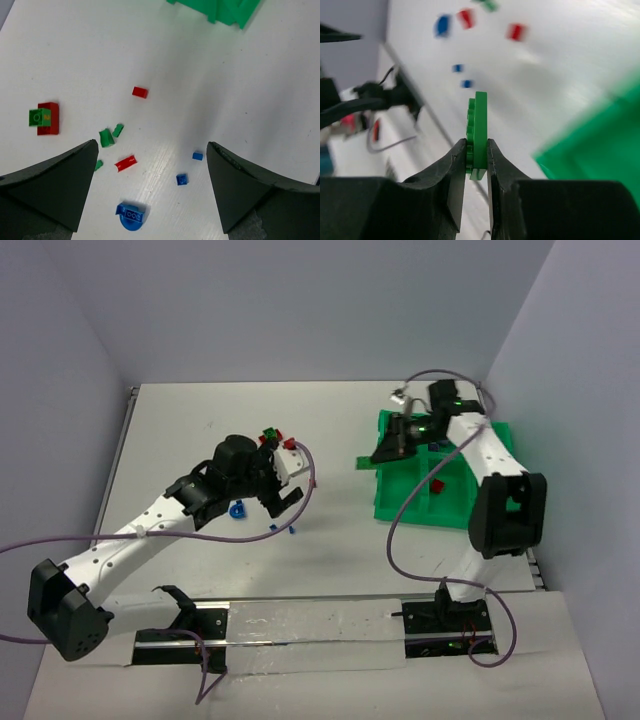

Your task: Sort the legos into containers by color

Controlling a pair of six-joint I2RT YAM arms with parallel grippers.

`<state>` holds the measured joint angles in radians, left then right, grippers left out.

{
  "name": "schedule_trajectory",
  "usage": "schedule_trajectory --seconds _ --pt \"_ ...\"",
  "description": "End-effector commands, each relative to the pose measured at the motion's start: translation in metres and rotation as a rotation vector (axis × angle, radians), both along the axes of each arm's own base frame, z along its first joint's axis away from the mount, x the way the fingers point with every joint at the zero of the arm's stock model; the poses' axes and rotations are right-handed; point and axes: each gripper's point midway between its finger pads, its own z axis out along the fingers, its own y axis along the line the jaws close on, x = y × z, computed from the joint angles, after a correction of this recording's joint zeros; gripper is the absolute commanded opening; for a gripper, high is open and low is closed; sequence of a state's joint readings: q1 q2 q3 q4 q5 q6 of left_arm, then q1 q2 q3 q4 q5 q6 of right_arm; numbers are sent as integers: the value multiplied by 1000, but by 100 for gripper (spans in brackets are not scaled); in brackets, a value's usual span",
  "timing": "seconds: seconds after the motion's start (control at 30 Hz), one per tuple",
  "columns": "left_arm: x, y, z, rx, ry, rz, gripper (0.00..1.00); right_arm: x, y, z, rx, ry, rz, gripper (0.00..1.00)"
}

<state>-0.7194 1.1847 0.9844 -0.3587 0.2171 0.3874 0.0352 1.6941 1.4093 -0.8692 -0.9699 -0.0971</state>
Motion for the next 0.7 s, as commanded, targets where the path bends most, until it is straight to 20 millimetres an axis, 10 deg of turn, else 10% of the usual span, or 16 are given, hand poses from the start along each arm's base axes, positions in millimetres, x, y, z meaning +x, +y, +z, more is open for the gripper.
schedule_trajectory --seconds 0.0,0.2,0.33,0.67 --pt "15 13 13 -76 96 130 99 -8 -113 19 -282 -155 -268 0" --pt "54 25 17 -189 299 265 99 -37 -251 27 -725 -202 -560 0" --pt "65 22 25 -214 281 276 99 -50 -298 41 -912 -205 -659 0" --pt "71 24 25 -190 272 282 99 -57 -316 8 -973 -99 -709 0"
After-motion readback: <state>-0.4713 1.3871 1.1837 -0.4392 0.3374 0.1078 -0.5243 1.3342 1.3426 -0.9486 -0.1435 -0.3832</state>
